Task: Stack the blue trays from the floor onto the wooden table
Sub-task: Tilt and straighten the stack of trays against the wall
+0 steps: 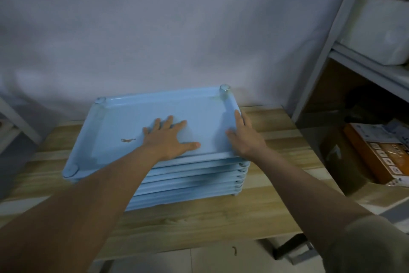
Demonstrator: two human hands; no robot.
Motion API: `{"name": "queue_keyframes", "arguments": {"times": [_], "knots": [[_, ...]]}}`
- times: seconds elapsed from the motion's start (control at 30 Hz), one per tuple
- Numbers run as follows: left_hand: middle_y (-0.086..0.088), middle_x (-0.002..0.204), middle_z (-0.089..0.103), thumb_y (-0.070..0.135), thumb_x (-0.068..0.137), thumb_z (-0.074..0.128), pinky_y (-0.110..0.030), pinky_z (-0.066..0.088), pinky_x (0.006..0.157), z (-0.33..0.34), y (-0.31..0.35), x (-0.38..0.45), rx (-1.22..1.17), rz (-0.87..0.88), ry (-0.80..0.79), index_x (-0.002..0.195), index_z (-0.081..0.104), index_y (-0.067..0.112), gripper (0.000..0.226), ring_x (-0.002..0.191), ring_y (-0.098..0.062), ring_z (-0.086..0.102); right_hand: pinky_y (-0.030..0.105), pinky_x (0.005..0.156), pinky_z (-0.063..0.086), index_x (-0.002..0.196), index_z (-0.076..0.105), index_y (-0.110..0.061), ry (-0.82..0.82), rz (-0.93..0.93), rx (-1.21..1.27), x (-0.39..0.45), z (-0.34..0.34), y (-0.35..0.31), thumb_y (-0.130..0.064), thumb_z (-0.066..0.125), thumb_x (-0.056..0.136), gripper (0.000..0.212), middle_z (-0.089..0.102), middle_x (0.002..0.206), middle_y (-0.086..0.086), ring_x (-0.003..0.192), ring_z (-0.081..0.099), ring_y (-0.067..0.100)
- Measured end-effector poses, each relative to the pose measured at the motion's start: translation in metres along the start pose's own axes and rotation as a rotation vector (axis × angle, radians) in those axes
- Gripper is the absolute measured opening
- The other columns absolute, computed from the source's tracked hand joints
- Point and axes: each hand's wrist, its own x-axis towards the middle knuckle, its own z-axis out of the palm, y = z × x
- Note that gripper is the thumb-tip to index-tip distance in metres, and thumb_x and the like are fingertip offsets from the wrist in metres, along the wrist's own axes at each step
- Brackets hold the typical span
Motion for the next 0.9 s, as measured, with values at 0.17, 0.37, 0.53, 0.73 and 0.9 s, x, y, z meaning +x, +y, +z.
{"name": "queue_keyframes", "arguments": {"times": [0.17,0.37,0.53,0.73,0.9], "knots": [[0.001,0.154,0.031,0.060,0.086,0.055,-0.040,0.024,0.116,0.002,-0.013,-0.009,-0.259,0.009,0.220,0.144,0.041,0.026,0.069,0.143,-0.021,0.025,0.039,0.107,0.034,0.140,0.040,-0.007,0.255,0.044,0.372,-0.013,0.000,0.009,-0.030,0.038,0.101,0.045,0.046,0.139,0.011,0.132,0.040,0.031],[0.001,0.137,0.049,0.045,0.090,0.058,-0.037,0.039,0.104,0.011,-0.023,-0.033,-0.346,-0.017,0.480,0.130,0.055,0.021,0.046,0.129,-0.020,0.041,0.040,0.084,0.042,0.101,0.058,-0.006,0.466,-0.002,0.379,-0.020,0.002,-0.003,-0.024,0.037,0.100,0.028,0.059,0.100,0.009,0.099,0.051,0.028],[0.004,0.141,0.047,0.057,0.087,0.056,-0.033,0.030,0.112,0.020,-0.016,-0.050,-0.303,0.115,0.460,0.131,0.055,0.022,0.056,0.134,-0.017,0.038,0.040,0.090,0.044,0.121,0.057,-0.008,0.422,0.028,0.426,-0.027,0.009,-0.009,-0.041,0.039,0.093,0.046,0.056,0.112,0.002,0.106,0.050,0.022],[0.000,0.108,0.058,0.032,0.089,0.054,-0.034,0.042,0.086,0.036,0.015,-0.077,-0.107,0.498,0.762,0.104,0.065,0.015,0.026,0.102,-0.020,0.052,0.045,0.100,0.043,0.130,0.052,-0.008,0.429,0.140,0.417,-0.041,0.004,0.006,-0.026,0.048,0.096,0.038,0.053,0.124,0.008,0.115,0.049,0.026],[-0.002,0.110,0.067,0.011,0.087,0.055,-0.032,0.049,0.090,0.059,0.040,-0.089,0.089,0.960,0.614,0.112,0.069,0.010,0.029,0.101,-0.019,0.061,0.038,0.073,0.047,0.099,0.065,-0.003,0.357,0.223,0.553,-0.053,0.000,0.016,-0.018,0.046,0.096,0.024,0.063,0.091,0.014,0.083,0.057,0.029]]}}
